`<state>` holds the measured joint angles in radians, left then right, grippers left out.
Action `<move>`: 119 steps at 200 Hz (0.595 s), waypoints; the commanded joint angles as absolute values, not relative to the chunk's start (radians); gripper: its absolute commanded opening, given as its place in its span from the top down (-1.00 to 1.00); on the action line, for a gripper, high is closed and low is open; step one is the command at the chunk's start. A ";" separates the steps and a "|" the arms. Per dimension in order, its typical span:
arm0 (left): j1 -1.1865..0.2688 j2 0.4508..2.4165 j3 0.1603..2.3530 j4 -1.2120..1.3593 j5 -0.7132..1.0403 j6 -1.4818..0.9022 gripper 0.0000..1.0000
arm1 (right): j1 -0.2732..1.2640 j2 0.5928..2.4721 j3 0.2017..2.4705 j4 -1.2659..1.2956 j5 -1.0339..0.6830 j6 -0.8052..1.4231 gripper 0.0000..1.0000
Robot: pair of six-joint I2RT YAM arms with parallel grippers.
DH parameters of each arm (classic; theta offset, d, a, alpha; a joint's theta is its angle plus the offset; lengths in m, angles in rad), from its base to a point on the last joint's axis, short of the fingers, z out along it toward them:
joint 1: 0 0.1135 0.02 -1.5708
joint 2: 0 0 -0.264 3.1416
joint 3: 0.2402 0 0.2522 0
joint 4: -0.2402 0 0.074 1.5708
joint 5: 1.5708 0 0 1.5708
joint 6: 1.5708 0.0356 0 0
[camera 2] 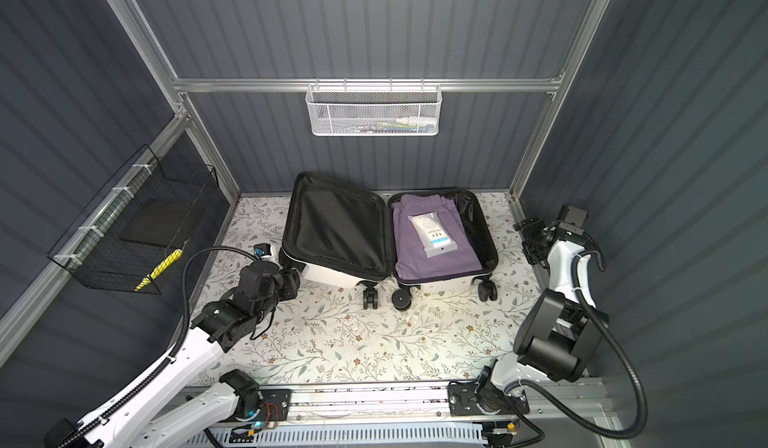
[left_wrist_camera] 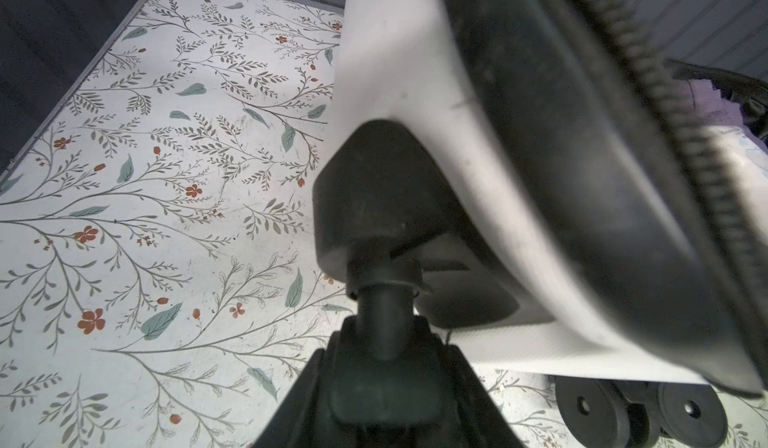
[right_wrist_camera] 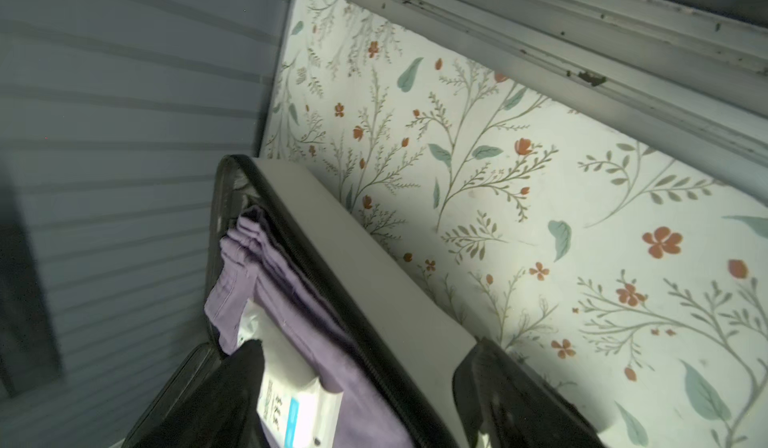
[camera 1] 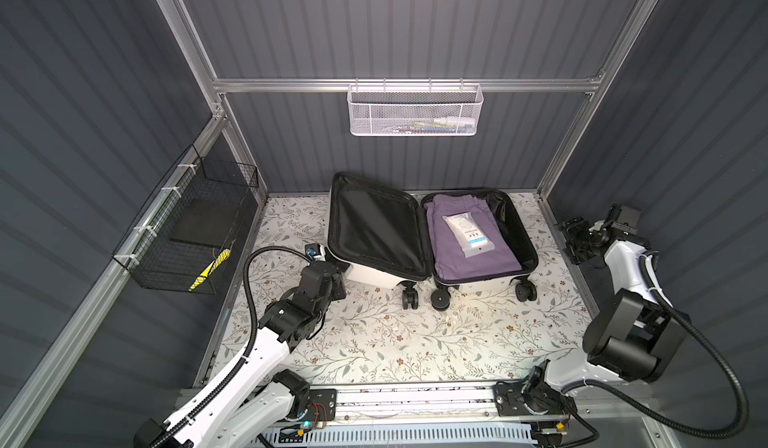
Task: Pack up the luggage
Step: 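Raise the empty half upright with the left gripper while the right repositions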
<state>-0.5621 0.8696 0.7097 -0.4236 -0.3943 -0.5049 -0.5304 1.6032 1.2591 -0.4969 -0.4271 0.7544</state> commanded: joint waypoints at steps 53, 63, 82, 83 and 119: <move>-0.566 0.868 0.797 -0.311 -0.307 -0.480 0.81 | -0.524 1.901 1.392 -0.419 -0.565 0.747 -0.05; -0.566 0.866 0.799 -0.311 -0.305 -0.482 0.82 | -0.501 1.946 1.424 -0.435 -0.595 0.721 0.03; -0.566 0.865 0.810 -0.319 -0.300 -0.482 0.82 | -0.455 2.010 1.463 -0.445 -0.643 0.677 0.10; -0.566 0.865 0.809 -0.318 -0.299 -0.482 0.82 | -0.453 2.012 1.466 -0.446 -0.644 0.674 0.10; -0.566 0.850 0.810 -0.330 -0.289 -0.492 0.82 | -0.390 2.052 1.471 -0.451 -0.683 0.603 0.14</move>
